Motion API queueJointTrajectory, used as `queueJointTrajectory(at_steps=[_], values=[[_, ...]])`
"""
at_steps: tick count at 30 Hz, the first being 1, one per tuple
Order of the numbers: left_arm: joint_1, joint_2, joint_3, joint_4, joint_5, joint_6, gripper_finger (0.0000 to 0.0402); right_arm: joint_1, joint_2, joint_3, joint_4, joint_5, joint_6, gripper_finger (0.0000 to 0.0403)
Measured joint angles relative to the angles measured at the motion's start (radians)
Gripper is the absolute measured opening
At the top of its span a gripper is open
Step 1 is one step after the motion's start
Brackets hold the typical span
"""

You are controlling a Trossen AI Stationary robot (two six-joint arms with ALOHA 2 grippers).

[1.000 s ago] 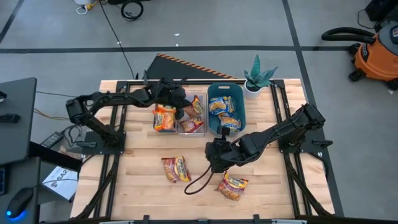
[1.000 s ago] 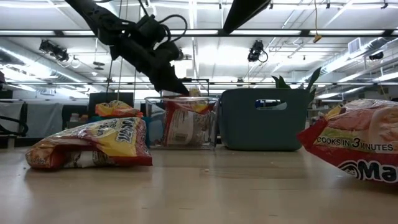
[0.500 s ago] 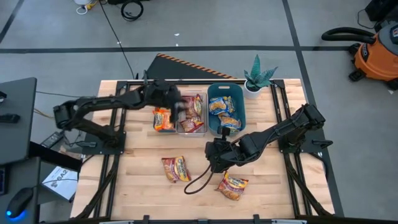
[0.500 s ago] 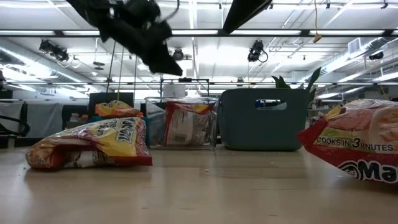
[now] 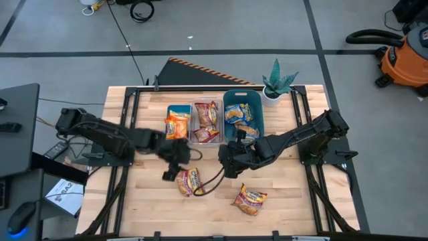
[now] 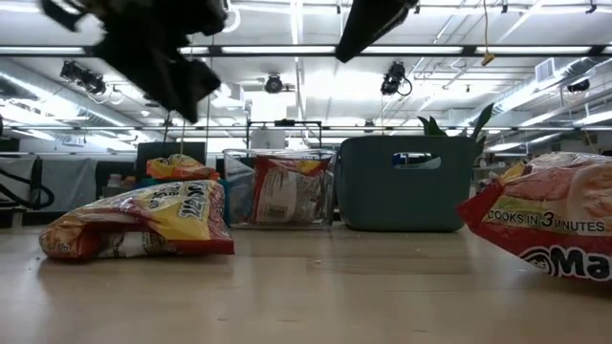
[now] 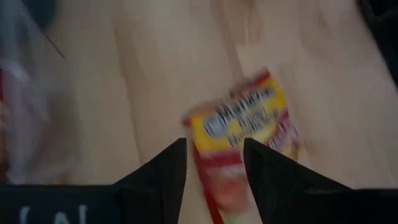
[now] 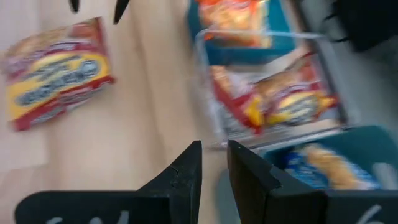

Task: Sort Maruchan noodles
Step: Put the red noodle pack into the transparent bin

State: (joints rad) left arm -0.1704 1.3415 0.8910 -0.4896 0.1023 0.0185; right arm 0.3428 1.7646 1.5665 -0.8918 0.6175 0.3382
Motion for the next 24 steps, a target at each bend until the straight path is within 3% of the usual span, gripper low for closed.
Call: queueJointTrajectory(at_steps=[4, 7, 15, 24], values=[[-0.116, 0.0, -0.01, -0.042, -0.087, -0.108, 0.0164, -0.027, 0.0, 0.0, 0.004, -0.168, -0.01, 0.0082], [-0.185, 0.0, -0.08, 0.034, -0.153, -0.132, 0.0164, -0.041, 0.0, 0.0, 0.004, -0.246, -0.035, 0.0082], [-0.325, -0.006, -0.257, 0.198, -0.182, -0.368, 0.0164, -0.027, -0.012, 0.0, 0.005, -0.209, -0.117, 0.0082], [-0.405, -0.008, -0.278, 0.207, -0.217, -0.51, 0.0164, -0.071, -0.012, 0.0, 0.031, -0.254, -0.172, 0.0082]])
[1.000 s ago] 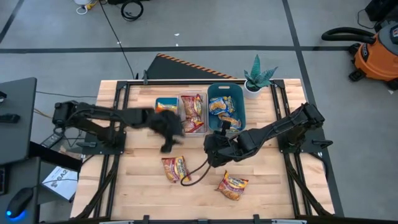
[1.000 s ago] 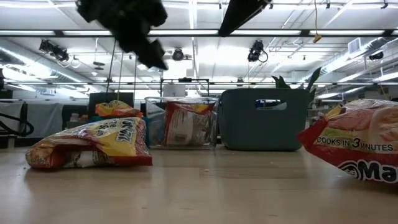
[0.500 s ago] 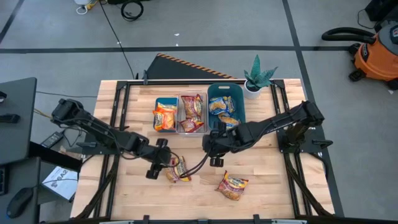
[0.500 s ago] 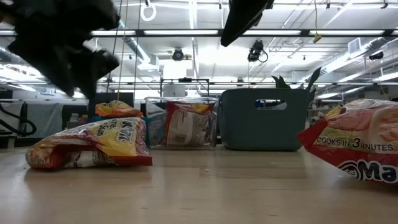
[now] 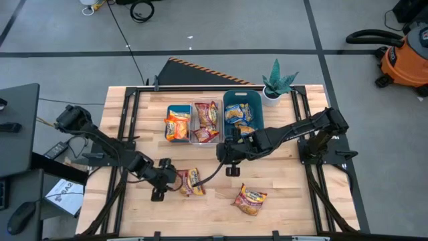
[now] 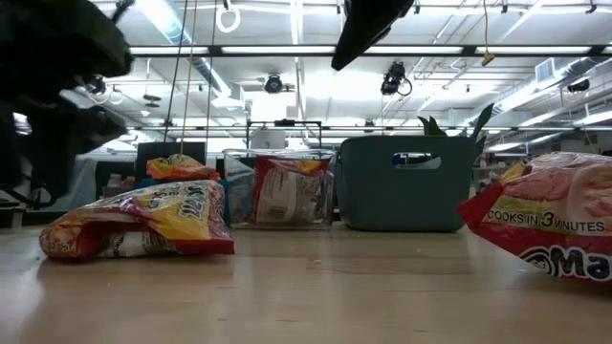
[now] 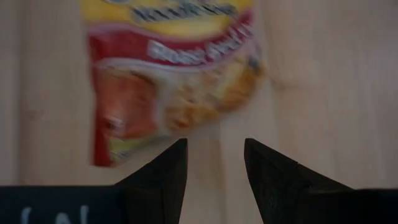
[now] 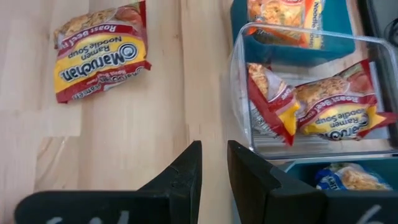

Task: Sort Maruchan noodles
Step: Put the red noodle pack into the transparent bin

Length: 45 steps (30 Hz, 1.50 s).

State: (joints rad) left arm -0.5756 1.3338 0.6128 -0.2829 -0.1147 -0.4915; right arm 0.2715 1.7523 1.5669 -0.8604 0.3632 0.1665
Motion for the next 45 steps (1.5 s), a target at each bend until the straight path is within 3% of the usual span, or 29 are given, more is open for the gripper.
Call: queueJointTrajectory(at_steps=[10, 20, 25, 36, 45], values=[[-0.141, 0.001, 0.0, -0.005, -0.135, -0.076, 0.0164, 0.015, 0.0, 0.0, -0.001, -0.025, 0.027, 0.0082], [-0.092, 0.0, 0.0, -0.006, -0.224, -0.042, 0.0164, 0.03, 0.0, 0.0, 0.001, -0.025, 0.032, 0.0082], [-0.043, 0.001, 0.0, 0.009, -0.326, -0.044, 0.0164, 0.022, 0.0, 0.0, 0.019, -0.025, 0.032, 0.0082], [-0.005, 0.103, 0.0, 0.033, -0.328, -0.062, 0.0164, 0.032, 0.0, 0.0, 0.048, -0.025, 0.038, 0.0082], [-0.004, 0.116, 0.0, 0.054, -0.311, -0.02, 0.0164, 0.035, 0.0, 0.0, 0.062, -0.025, 0.034, 0.0082]])
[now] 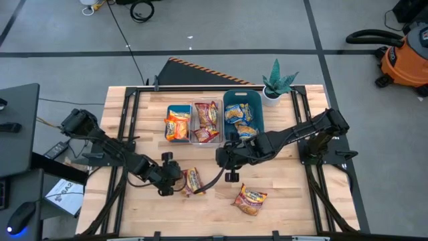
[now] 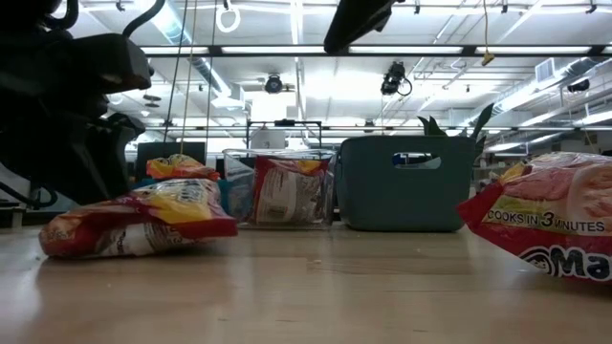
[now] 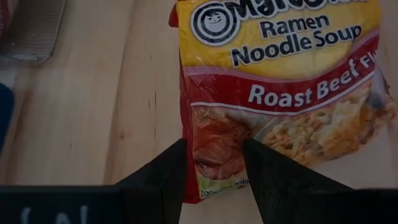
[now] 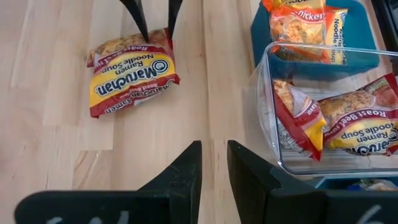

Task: Sort Maruchan noodles
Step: Put the red noodle pack into the transparent bin

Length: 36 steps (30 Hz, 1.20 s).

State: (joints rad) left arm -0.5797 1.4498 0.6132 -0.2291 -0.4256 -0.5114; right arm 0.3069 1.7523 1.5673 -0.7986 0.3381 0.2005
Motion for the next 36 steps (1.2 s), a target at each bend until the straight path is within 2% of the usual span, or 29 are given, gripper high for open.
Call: queueJointTrajectory(at_steps=[5, 12, 17, 20, 30, 36], values=[[0.0, -0.015, 0.0, -0.015, 0.009, 0.024, 0.0164, -0.001, 0.009, 0.001, 0.067, -0.039, -0.013, 0.0082], [-0.003, -0.142, 0.0, -0.143, 0.014, 0.023, 0.0164, 0.009, 0.055, 0.001, 0.213, -0.086, -0.093, 0.0082], [-0.009, -0.205, 0.0, -0.175, 0.034, 0.019, 0.0164, 0.013, 0.076, 0.001, 0.228, -0.127, -0.076, 0.0082], [-0.014, -0.206, 0.0, -0.167, 0.042, 0.024, 0.0164, 0.025, 0.087, 0.0, 0.201, -0.144, -0.062, 0.0082], [0.009, -0.208, -0.001, -0.176, 0.02, 0.204, 0.0164, 0.08, 0.178, 0.0, -0.007, -0.386, 0.105, 0.0085], [0.059, -0.208, 0.0, -0.116, 0.05, 0.321, 0.0164, 0.114, 0.22, -0.001, 0.011, -0.483, 0.161, 0.0121]])
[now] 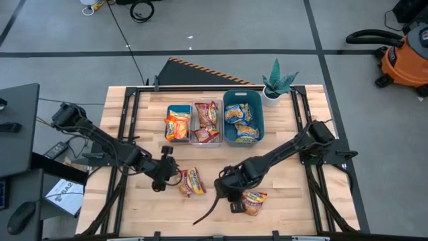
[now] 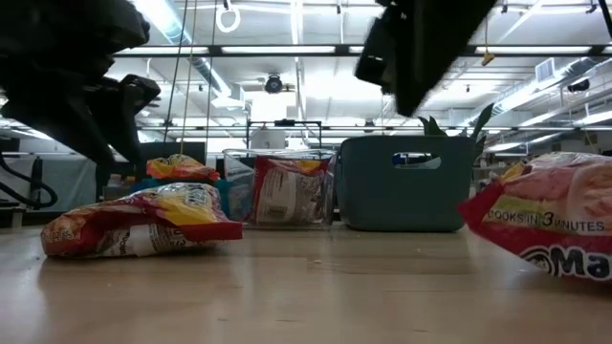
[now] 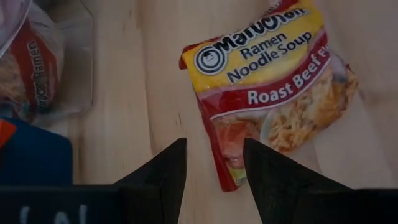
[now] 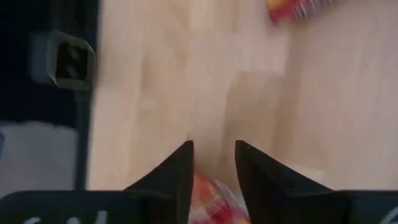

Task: Sort Maruchan noodles
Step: Put the red noodle pack into the transparent bin

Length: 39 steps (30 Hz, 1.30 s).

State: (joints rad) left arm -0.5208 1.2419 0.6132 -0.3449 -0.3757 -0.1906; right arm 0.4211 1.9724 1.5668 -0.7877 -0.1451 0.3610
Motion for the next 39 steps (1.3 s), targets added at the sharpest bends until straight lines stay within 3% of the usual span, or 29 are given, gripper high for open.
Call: queueJointTrajectory(at_steps=[7, 12, 21, 25, 35, 39], values=[[0.029, 0.0, 0.003, -0.01, 0.026, 0.066, 0.0164, 0.029, 0.07, 0.001, 0.032, -0.02, 0.026, 0.0161], [0.029, -0.023, 0.017, -0.04, 0.051, 0.069, 0.0164, 0.038, 0.09, 0.0, 0.021, -0.062, 0.007, 0.0163], [0.029, -0.047, 0.023, -0.059, 0.052, 0.045, 0.0164, 0.052, 0.105, -0.006, -0.022, -0.007, -0.083, 0.0156], [0.032, -0.047, 0.023, -0.059, 0.056, 0.038, 0.0164, 0.05, 0.105, -0.01, -0.021, -0.029, -0.094, 0.013], [0.03, -0.047, 0.023, -0.078, 0.059, 0.024, 0.0164, 0.036, 0.105, -0.029, -0.024, -0.085, -0.082, 0.0014], [0.03, -0.047, 0.023, -0.079, 0.059, 0.024, 0.0164, 0.017, 0.104, -0.029, -0.022, -0.087, -0.065, 0.001]])
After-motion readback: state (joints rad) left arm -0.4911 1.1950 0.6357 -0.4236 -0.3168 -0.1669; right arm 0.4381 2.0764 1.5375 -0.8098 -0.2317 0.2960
